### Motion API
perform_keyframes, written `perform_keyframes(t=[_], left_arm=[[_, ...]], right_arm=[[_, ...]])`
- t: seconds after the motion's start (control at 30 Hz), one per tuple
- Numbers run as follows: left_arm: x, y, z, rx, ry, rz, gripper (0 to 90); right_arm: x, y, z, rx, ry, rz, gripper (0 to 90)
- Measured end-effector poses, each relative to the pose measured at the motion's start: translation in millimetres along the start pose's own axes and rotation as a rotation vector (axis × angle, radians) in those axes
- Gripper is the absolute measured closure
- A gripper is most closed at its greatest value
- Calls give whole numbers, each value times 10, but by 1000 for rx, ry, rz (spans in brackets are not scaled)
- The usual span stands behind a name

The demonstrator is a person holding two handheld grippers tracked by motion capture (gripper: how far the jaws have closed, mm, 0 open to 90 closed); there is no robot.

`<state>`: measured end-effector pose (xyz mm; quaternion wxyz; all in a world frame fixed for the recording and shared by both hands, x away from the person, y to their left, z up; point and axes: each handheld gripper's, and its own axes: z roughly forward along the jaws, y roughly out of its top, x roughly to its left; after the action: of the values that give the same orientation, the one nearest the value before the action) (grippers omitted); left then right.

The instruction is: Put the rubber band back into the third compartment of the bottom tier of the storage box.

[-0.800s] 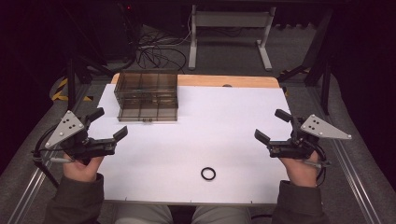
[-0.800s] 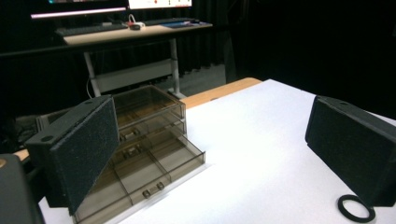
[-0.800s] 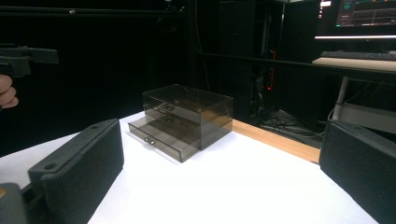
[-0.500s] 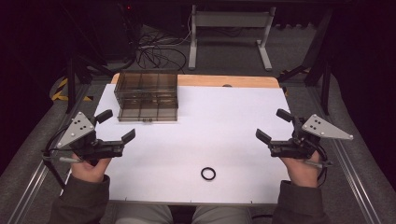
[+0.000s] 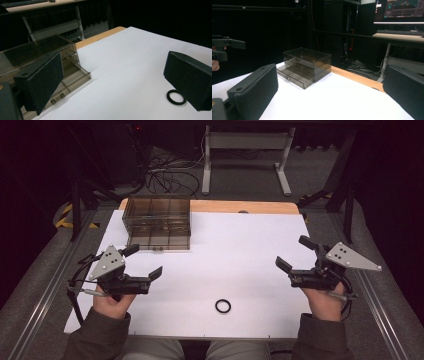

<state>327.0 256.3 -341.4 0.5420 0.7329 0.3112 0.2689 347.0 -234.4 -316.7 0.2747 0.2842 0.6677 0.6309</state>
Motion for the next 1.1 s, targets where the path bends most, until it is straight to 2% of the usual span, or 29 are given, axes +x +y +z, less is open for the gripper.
perform_keyframes(t=[0.37, 0.57, 0.7, 0.8, 0.97, 1.1], left_arm=[[-155, -48, 217, 43, -48, 19, 34], [-229, -125, 350, 66, -92, 3, 42], [-279, -173, 427, 78, -107, 12, 47], [-327, -195, 489, 90, -115, 26, 51], [-423, -229, 584, 110, -153, 57, 52], [-495, -256, 645, 127, -164, 76, 102]], right_arm=[[-1, 24, -21, -3, -16, -2, 3], [-8, 24, -32, -4, -20, -1, 3], [-15, 28, -49, -7, -24, 4, 3], [-21, 34, -63, -9, -25, 3, 3], [-23, 44, -82, -11, -32, 1, 3], [-37, 64, -126, -22, -42, -1, 3]])
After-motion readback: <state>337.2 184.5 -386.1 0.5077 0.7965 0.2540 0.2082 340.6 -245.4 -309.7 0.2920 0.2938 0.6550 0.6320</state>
